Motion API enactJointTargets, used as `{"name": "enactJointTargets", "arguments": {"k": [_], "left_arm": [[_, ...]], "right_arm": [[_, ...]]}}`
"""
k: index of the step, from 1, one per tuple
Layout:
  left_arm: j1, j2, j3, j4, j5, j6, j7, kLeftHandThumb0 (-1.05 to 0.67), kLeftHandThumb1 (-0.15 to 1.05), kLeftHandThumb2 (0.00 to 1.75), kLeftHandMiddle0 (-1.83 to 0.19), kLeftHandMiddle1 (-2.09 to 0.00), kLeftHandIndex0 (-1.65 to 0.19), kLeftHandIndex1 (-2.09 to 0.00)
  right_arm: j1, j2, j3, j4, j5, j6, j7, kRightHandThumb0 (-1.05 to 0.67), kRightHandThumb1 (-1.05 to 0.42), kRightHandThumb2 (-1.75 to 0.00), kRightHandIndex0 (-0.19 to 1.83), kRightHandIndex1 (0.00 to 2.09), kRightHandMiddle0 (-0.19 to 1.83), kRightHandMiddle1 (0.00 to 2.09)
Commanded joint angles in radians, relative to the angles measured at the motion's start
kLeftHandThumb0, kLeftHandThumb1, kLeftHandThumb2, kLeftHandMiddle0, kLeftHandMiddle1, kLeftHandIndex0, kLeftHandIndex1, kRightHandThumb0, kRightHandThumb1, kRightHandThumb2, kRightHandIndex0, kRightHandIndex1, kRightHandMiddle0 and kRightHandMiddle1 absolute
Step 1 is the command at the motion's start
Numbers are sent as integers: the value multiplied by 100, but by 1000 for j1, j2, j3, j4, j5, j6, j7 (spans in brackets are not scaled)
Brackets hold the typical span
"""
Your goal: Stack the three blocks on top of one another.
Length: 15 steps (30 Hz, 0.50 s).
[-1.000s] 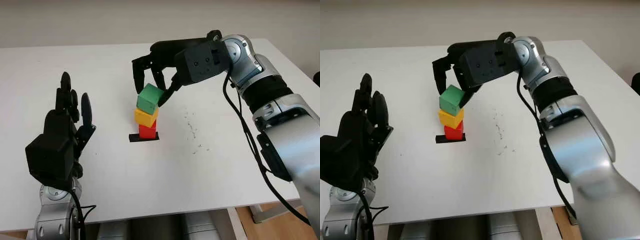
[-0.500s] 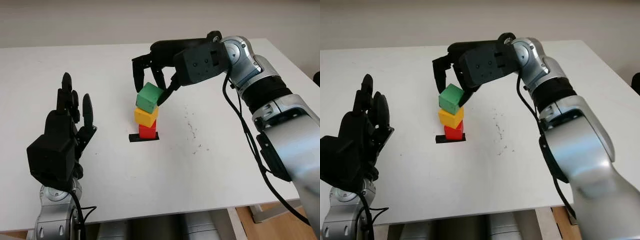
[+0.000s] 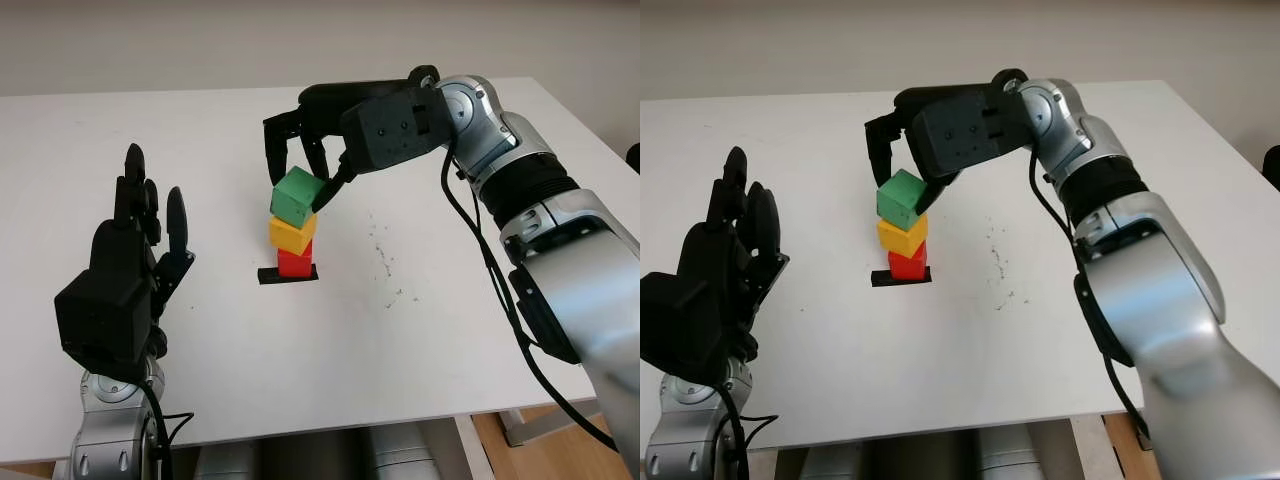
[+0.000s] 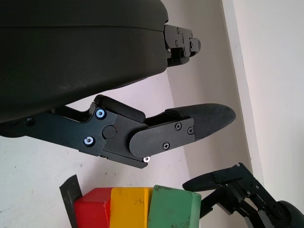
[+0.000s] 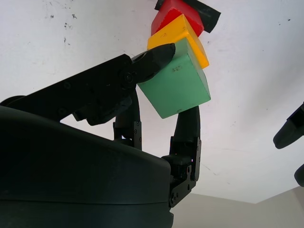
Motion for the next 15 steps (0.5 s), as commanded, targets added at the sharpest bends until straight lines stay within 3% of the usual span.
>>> {"name": "enactJointTargets", "arguments": {"k": [1, 6, 10, 12, 15], "left_arm": [[7, -3, -3, -21, 0, -9, 5, -77, 105, 65, 0, -5, 4, -6], [9, -3, -3, -23, 2, -7, 6, -76, 105, 65, 0, -6, 4, -6], [12, -2, -2, -25, 2, -5, 4, -75, 105, 64, 0, -6, 3, -7], [14, 0, -2, -25, -1, -7, 0, -75, 105, 64, 0, -6, 3, -7], [16, 2, -3, -25, 0, -10, -1, -74, 105, 64, 0, -6, 3, -7]], "right_arm": [[-17, 6, 7, 5, -7, -7, -1, -24, -92, -5, 54, 141, 44, 153], [-14, 6, 18, -2, -23, 4, -17, -27, -92, -5, 55, 140, 44, 152], [-10, 8, 27, -1, -36, 10, -32, -33, -91, -5, 48, 131, 38, 139], [-11, 5, 41, -7, -55, 16, -39, -43, -89, -5, 27, 106, 26, 107], [-8, 2, 48, -14, -69, 10, -54, -49, -88, -5, 18, 82, 25, 68]]}}
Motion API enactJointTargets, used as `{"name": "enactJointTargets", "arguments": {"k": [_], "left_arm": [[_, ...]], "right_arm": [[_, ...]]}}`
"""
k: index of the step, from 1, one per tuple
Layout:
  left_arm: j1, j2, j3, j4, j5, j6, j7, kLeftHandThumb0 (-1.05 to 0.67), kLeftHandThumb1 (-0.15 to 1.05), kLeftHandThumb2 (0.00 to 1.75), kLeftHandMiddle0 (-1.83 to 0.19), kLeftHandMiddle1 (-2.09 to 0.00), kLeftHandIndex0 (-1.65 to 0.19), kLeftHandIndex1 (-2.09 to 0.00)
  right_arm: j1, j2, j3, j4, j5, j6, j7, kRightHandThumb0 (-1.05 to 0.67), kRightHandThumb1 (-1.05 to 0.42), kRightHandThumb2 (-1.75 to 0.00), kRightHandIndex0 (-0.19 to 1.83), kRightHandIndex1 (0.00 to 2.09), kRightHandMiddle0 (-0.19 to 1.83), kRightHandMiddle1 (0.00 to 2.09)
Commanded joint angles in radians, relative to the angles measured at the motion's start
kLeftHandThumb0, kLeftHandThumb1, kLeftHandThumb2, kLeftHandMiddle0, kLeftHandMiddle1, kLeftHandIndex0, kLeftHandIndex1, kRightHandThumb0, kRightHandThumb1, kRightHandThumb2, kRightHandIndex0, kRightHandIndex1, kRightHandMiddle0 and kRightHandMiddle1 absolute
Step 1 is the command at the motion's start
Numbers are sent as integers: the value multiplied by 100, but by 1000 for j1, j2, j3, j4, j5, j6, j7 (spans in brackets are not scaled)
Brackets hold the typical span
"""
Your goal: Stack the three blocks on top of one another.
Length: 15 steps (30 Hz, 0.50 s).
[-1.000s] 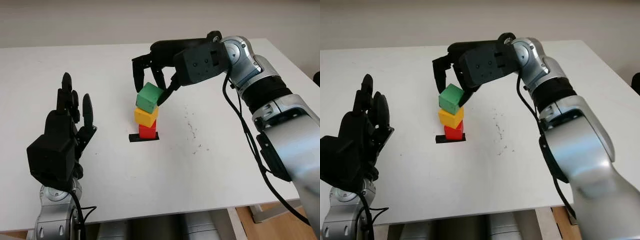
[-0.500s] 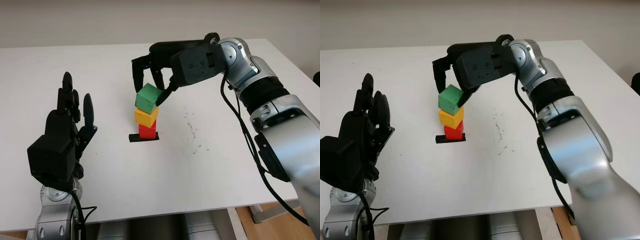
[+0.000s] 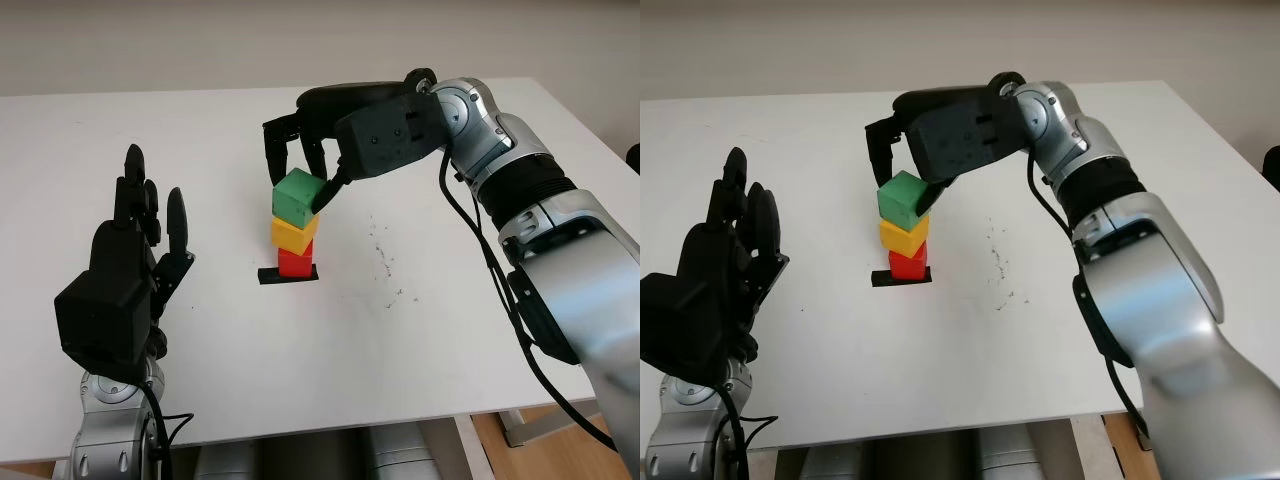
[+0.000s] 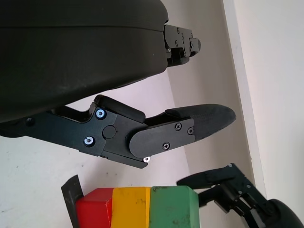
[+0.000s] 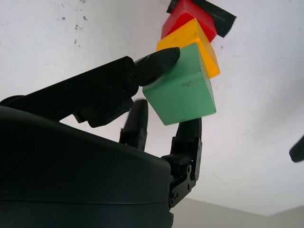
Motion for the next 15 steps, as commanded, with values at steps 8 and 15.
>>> {"name": "enactJointTargets", "arguments": {"k": [8, 15], "left_arm": [[6, 7, -5, -18, 3, -15, -5, -73, 105, 65, -1, -6, 2, -7], [4, 7, -4, -15, 2, -15, -9, -73, 105, 66, -1, -6, 2, -7]], "right_arm": [[-8, -4, 5, -18, -16, 0, -34, -57, -92, -6, 1, 41, 23, 10], [-15, -13, -18, -24, 11, 3, -26, -63, -91, -5, -2, 14, 11, 2]]}}
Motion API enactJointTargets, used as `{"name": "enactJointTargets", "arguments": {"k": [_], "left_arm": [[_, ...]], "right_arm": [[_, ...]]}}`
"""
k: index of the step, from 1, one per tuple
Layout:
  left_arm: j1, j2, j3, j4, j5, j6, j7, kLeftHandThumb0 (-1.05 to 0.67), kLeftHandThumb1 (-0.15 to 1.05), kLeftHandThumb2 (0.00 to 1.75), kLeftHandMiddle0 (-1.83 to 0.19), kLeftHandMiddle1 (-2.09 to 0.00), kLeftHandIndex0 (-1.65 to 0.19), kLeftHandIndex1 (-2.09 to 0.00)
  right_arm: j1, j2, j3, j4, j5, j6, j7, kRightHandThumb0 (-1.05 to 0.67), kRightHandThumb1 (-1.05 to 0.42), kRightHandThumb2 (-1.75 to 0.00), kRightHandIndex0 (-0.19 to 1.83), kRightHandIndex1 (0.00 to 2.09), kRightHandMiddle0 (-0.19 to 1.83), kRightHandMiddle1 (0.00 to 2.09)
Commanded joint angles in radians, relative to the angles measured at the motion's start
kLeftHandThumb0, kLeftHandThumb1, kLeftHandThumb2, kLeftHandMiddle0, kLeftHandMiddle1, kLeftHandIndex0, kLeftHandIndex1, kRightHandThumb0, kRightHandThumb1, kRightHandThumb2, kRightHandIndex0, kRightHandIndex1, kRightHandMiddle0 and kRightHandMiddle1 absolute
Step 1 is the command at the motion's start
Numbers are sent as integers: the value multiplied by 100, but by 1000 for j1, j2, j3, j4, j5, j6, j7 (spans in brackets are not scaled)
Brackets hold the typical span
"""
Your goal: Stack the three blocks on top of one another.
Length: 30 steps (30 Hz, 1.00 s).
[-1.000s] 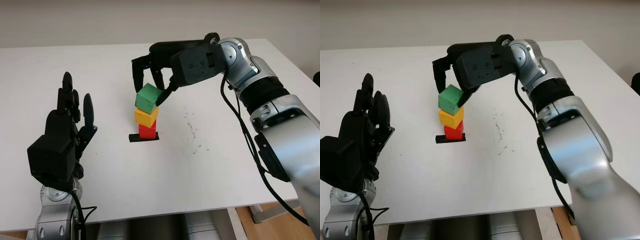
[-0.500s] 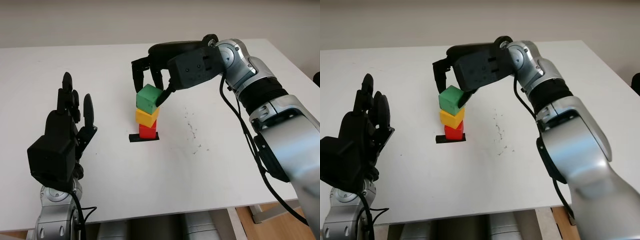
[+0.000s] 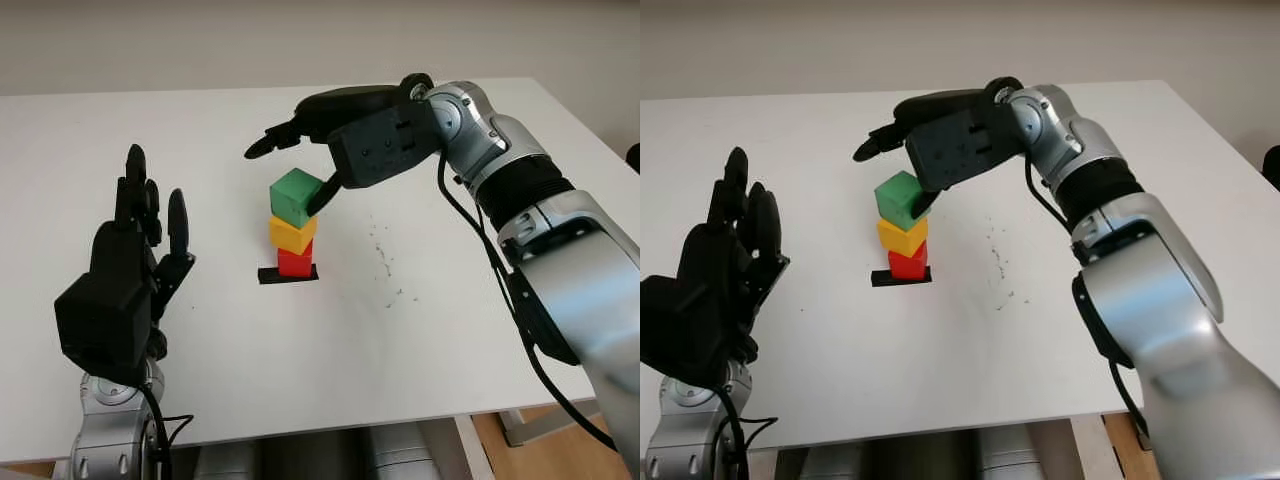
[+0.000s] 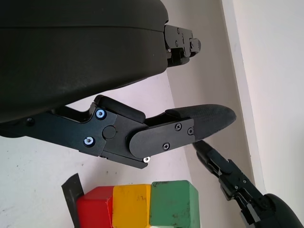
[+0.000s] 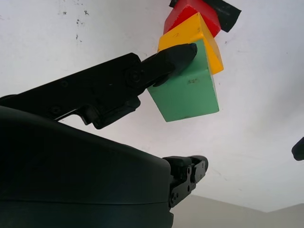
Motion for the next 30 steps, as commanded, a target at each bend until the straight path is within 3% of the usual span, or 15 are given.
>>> {"name": "enactJointTargets", "arguments": {"k": [1, 5, 8, 11, 15, 20, 30], "left_arm": [[1, 5, 0, -15, -3, -2, -2, -74, 105, 65, -1, -6, 2, -7], [-2, 6, 3, -13, -3, 2, -1, -75, 105, 65, -1, -5, 2, -7], [-7, 8, 4, -11, 0, 4, 2, -76, 105, 65, -1, -6, 2, -7], [-14, 12, 9, -10, -3, 11, 0, -78, 105, 65, -1, -5, 3, -6], [-24, 23, 26, -2, -15, 14, -6, -78, 105, 65, 0, -5, 3, -6], [-66, 43, 54, 21, -25, 17, -6, -78, 105, 64, -1, -5, 3, -6], [-168, 81, 91, 126, -79, 18, -22, -75, 105, 67, 0, -5, 3, -6]], "right_arm": [[-18, -15, -25, -28, 26, 13, 12, -66, -90, -5, -8, 10, 4, 1], [-27, -42, -83, -101, 106, 66, 88, -73, -90, -5, -18, 1, -15, 0], [10, -85, -139, -184, 164, 90, 91, -85, -99, -8, -19, 0, -19, 0], [94, -138, -198, -272, 223, 147, 99, -96, -104, -43, -19, 0, -19, 0], [242, -158, -305, -360, 341, 230, 59, -94, -105, -65, -19, 0, -19, 0], [465, -117, -469, -495, 567, 436, 18, -90, -105, -67, -19, 0, -19, 0], [697, -2, -539, -664, 656, 531, -177, -91, -105, -77, -19, 0, -19, 0]]}}
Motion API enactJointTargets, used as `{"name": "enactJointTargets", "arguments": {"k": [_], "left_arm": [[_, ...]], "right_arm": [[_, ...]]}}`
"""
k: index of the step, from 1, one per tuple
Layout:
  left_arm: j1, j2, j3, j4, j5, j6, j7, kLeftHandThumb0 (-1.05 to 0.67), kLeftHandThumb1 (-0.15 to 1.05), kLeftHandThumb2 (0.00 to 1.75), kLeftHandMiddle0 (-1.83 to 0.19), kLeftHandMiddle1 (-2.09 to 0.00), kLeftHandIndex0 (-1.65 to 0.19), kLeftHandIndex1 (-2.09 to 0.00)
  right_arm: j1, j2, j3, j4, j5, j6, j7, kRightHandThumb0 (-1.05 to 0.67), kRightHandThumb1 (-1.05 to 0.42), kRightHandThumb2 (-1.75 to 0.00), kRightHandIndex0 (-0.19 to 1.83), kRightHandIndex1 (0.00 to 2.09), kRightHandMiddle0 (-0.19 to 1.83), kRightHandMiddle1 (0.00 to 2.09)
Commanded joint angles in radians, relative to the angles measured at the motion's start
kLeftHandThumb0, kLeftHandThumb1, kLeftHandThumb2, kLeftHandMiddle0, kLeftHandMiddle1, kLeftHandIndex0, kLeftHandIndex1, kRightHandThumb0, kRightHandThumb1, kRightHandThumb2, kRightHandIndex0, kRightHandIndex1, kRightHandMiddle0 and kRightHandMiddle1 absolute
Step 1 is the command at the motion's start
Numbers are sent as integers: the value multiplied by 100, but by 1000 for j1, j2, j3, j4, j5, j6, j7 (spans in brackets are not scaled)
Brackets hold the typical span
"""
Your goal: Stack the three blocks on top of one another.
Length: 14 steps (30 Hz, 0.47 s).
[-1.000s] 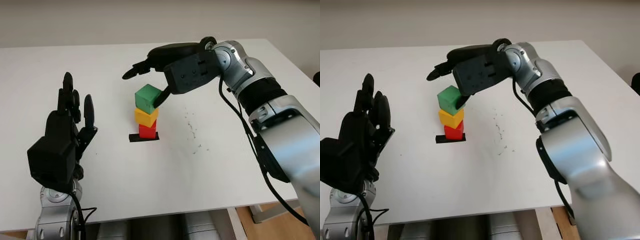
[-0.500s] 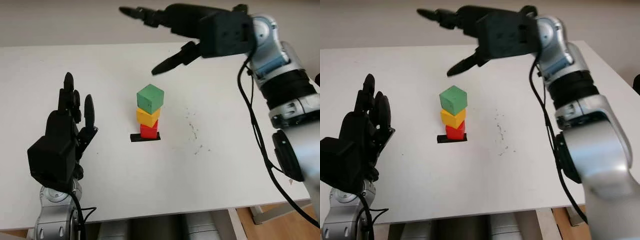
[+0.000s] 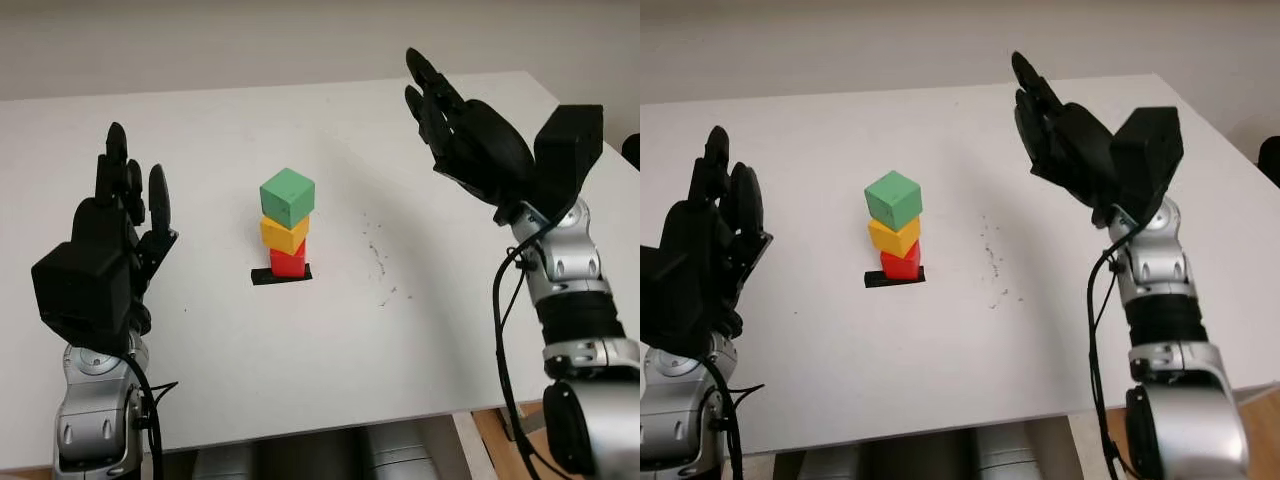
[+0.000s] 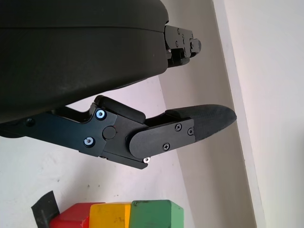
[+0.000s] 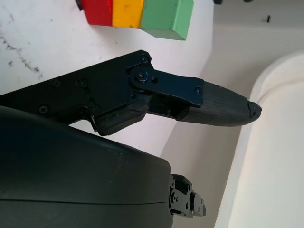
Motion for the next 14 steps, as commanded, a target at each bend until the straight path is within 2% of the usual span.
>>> {"name": "enactJointTargets", "arguments": {"k": [1, 9, 14], "left_arm": [[-30, 14, 10, 25, -12, -11, -4, -75, 105, 67, 1, -5, 3, -6], [-59, 40, -7, 100, -10, -62, -8, -77, 105, 67, -1, -6, 2, -6], [-47, 46, -27, 101, -1, -71, -13, -77, 105, 69, -1, -6, 2, -7]], "right_arm": [[22, 22, -13, -39, 15, 5, -24, -91, -105, -76, -19, 0, -19, 0], [54, 64, -19, -63, 45, 20, -65, -91, -105, -76, -19, 0, -19, 0], [84, 88, 0, -108, 34, 38, -97, -90, -105, -77, -19, 0, -19, 0]]}}
